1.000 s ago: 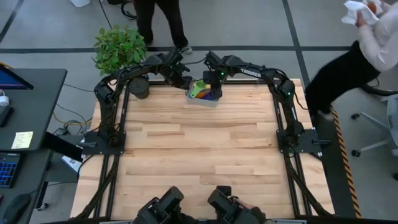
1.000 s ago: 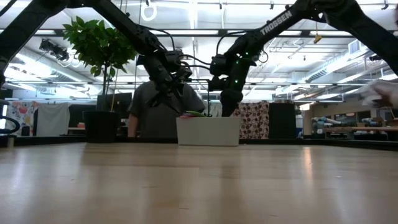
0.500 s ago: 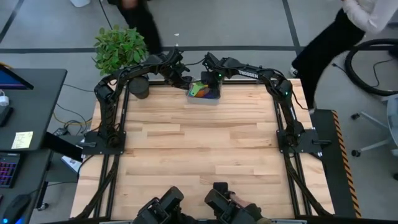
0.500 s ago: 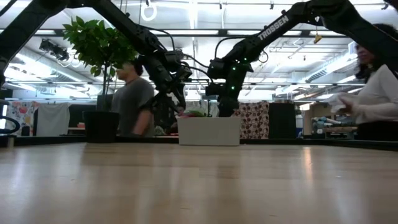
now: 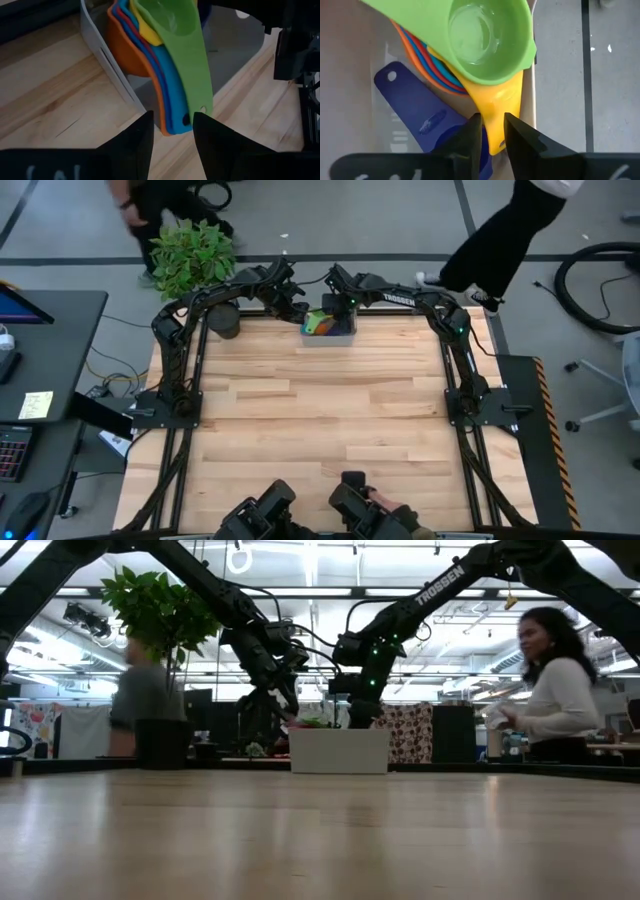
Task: Nest measuring cups in basket
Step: Adjust the stacked measuring cups in the gray bin
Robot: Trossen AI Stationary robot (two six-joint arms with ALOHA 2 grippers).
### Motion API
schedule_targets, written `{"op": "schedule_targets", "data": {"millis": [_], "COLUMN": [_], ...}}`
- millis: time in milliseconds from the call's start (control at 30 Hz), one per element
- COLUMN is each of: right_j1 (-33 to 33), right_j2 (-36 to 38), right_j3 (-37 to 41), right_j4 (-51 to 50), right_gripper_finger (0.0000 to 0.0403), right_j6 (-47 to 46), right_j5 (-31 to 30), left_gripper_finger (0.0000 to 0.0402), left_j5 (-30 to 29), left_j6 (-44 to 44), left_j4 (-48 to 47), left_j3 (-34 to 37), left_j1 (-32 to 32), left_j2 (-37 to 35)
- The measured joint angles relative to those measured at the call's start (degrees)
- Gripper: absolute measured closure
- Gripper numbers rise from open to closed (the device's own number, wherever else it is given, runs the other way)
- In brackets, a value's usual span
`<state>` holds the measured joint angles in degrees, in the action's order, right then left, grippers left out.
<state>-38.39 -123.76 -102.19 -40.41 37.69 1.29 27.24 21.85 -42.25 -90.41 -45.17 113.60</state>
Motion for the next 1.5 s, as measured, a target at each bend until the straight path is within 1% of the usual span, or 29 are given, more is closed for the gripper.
{"op": "schedule_targets", "data": {"millis": [67,200,400,567,767,933,1000,1133,1367,1500], "right_j1": [0.00,0.00,0.04,0.07,0.48,1.14,1.18,1.18,0.95,0.74], "right_j2": [0.00,0.07,0.11,0.11,0.17,0.34,0.46,0.48,0.55,0.55], "right_j3": [0.60,2.35,5.27,5.53,5.50,2.21,0.37,-2.21,-3.70,-3.72], "right_j4": [1.51,3.14,6.07,6.21,5.30,-1.31,-2.54,-4.21,-10.76,-11.20], "right_gripper_finger": [0.0329,0.0359,0.0384,0.0397,0.0395,0.0394,0.0394,0.0391,0.0361,0.0337], "right_j6": [0.00,1.23,2.98,3.02,3.36,7.46,7.47,6.48,9.69,12.43], "right_j5": [0.37,2.98,2.09,1.53,1.28,1.03,1.96,6.01,6.47,8.95], "left_gripper_finger": [0.0260,0.0260,0.0260,0.0260,0.0260,0.0260,0.0260,0.0260,0.0260,0.0260], "left_j5": [0.00,0.00,0.00,0.01,0.02,0.04,0.04,0.04,0.04,0.04], "left_j6": [0.00,0.00,0.00,0.02,0.04,0.04,0.04,0.00,-0.04,-0.07], "left_j4": [0.04,0.01,0.04,0.04,0.04,0.06,0.04,0.04,0.04,0.04], "left_j3": [0.00,0.00,0.00,0.00,0.00,0.00,0.00,0.00,-0.01,0.00], "left_j1": [0.00,0.02,0.00,0.00,0.00,0.00,0.02,0.02,0.01,0.02], "left_j2": [0.00,0.00,0.00,0.00,0.00,0.00,0.00,0.00,0.00,0.00]}}
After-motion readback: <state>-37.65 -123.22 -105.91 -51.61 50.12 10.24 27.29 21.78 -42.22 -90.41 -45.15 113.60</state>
